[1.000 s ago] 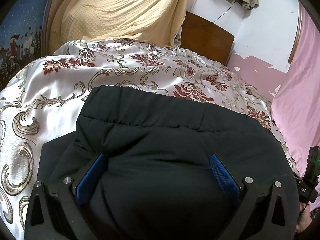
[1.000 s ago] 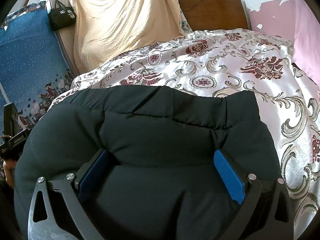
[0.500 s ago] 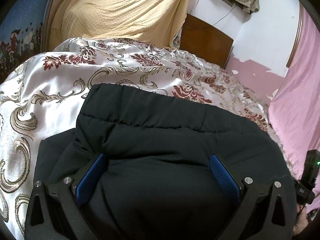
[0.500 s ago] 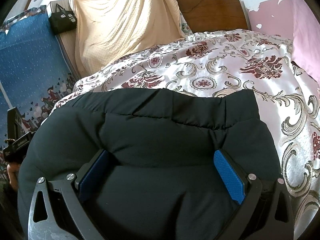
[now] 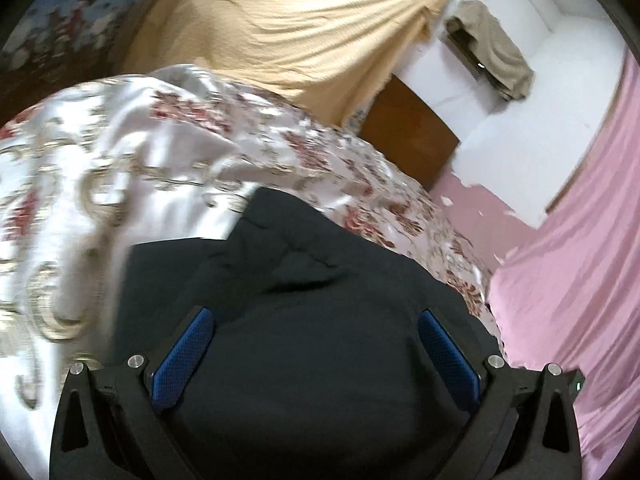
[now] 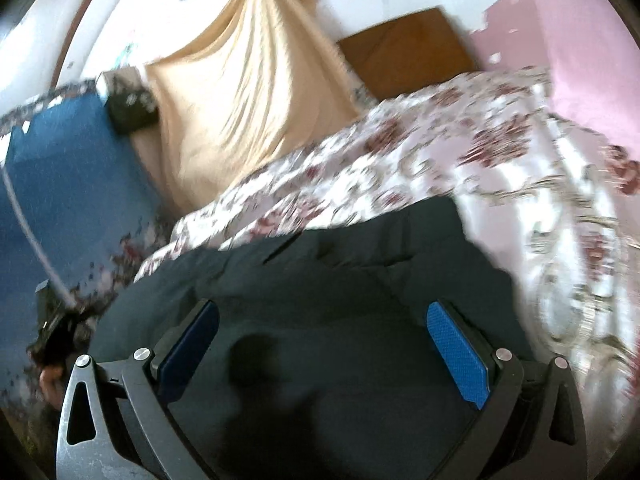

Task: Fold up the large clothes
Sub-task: 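Tilt both open grippers and push the jacket's sides inward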

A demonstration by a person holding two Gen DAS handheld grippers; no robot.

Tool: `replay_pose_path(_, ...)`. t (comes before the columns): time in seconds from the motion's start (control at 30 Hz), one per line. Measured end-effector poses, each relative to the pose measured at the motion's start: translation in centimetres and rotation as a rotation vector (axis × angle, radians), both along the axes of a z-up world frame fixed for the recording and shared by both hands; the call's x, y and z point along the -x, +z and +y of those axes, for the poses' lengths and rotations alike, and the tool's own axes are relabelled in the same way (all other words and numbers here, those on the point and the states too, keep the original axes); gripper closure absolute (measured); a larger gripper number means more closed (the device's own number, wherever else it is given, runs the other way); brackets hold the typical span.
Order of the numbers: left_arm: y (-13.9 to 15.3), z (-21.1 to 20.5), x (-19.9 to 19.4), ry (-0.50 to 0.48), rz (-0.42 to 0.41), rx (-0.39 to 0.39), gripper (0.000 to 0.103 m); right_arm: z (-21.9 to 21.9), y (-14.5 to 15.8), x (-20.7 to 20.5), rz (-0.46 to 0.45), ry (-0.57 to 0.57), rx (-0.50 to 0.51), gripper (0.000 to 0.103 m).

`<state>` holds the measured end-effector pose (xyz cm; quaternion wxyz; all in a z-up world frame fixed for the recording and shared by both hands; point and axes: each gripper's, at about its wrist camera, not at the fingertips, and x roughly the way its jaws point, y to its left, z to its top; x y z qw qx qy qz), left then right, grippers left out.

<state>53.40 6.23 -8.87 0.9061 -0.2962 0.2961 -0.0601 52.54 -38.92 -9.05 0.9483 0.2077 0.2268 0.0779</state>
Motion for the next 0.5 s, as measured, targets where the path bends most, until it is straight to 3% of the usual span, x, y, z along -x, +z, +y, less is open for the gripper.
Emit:
replay_pose_path(0.13, 0.6, 1.6, 0.7, 0.113, 0.135, -0.107, 0.0, -2.5, 0.1, 3.1, -0.042, -0.093, -0.095, 0.001)
replay_pose_path(0.2, 0.2, 2.6, 1.0, 0.107, 0.175, -0.084, 0.0, -3.6, -0.4, 3.6, -0.005, -0.114, -0.143, 0.001)
replay_pose_path(0.37, -1.4, 4.1, 1.6, -0.015, 0.28, -0.041, 0.0, -4.6, -1.7, 2.6, 0.112, -0.07, -0.185, 0.001)
replay_pose_path(0.5, -2.5, 4.6, 2.7, -0.166, 0.281, -0.035, 0.0, -5.3, -2.8, 1.5, 0.217, 0.021, -0.188, 0.001)
